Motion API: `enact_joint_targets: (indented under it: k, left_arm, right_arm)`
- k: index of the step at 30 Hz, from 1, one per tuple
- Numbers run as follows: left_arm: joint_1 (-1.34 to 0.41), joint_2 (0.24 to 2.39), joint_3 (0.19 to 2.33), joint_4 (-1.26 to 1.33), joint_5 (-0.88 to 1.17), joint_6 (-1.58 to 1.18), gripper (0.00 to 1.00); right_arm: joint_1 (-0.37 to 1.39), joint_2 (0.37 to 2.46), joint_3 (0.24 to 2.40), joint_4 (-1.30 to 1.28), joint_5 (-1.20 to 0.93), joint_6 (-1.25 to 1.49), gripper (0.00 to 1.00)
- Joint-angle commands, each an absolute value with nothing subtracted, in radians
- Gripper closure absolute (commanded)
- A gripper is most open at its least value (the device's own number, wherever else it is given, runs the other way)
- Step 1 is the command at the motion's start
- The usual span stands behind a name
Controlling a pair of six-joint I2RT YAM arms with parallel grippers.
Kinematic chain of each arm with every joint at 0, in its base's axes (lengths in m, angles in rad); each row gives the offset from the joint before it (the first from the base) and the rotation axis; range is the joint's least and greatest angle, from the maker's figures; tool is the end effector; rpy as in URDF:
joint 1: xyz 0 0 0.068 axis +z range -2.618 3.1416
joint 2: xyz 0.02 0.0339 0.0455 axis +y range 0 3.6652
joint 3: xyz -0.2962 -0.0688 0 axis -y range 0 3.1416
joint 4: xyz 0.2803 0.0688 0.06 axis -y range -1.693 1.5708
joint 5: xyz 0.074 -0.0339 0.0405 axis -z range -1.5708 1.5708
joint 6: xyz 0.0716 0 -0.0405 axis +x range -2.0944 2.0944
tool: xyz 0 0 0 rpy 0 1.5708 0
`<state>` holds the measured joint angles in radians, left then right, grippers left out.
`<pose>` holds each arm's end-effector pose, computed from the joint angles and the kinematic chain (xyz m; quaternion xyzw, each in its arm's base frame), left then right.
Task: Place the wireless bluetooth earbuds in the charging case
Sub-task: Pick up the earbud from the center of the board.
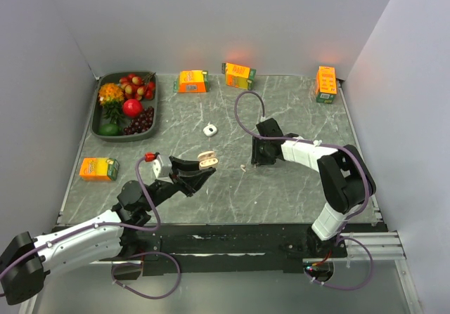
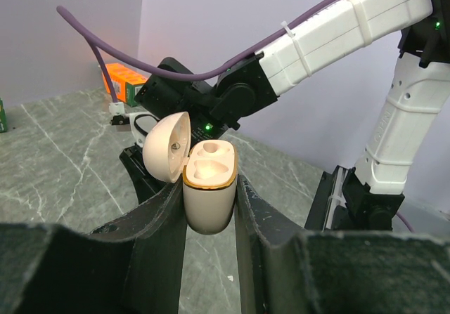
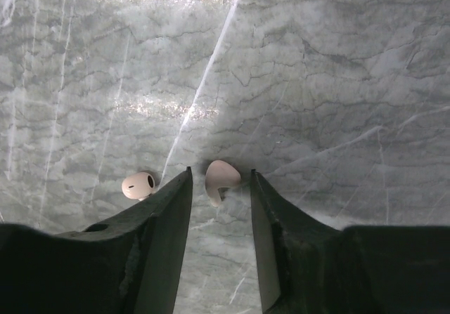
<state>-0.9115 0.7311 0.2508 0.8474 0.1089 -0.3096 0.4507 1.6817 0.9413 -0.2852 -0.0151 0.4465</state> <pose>0.1233 -0.1718 0.2871 0.2104 0.5266 -0.4971 0.6567 0.3377 0.1646 0.1386 -0.0041 0.9630 0.1233 0.2394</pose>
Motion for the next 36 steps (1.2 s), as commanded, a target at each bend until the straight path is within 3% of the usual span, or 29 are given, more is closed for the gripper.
enact_joint_targets:
  k: [1,3,11,25,36]
  left_arm:
    - [-0.914,0.736,0.275,0.877,0.123,-0.325,0.99]
    - [-0.916,0.735,0.275,0.873,0.121,-0.322,0.99]
    - [-0.916,0.73,0.275,0.871,0.121,-0.322,0.99]
    - [-0.916,0.729,0.27,0.877,0.097,-0.321,0.99]
    - [-0.916,0.729,0.276,0.911,0.043,-0.285,0.99]
  right_arm:
    - [0.449,1.704,0.943,-0.29,-0.002,0.433,0.58]
    - [0.449,1.713,0.953,-0.296,-0.002,0.428,0.64]
    - [0.449,1.684,0.943,-0.291,-0.002,0.428,0.72]
    - [0.483,1.344,0.917,-0.21,-0.025,0.465,0.77]
    - [0.59,1.006,0.802,0.178,-0.138,0.405,0.87]
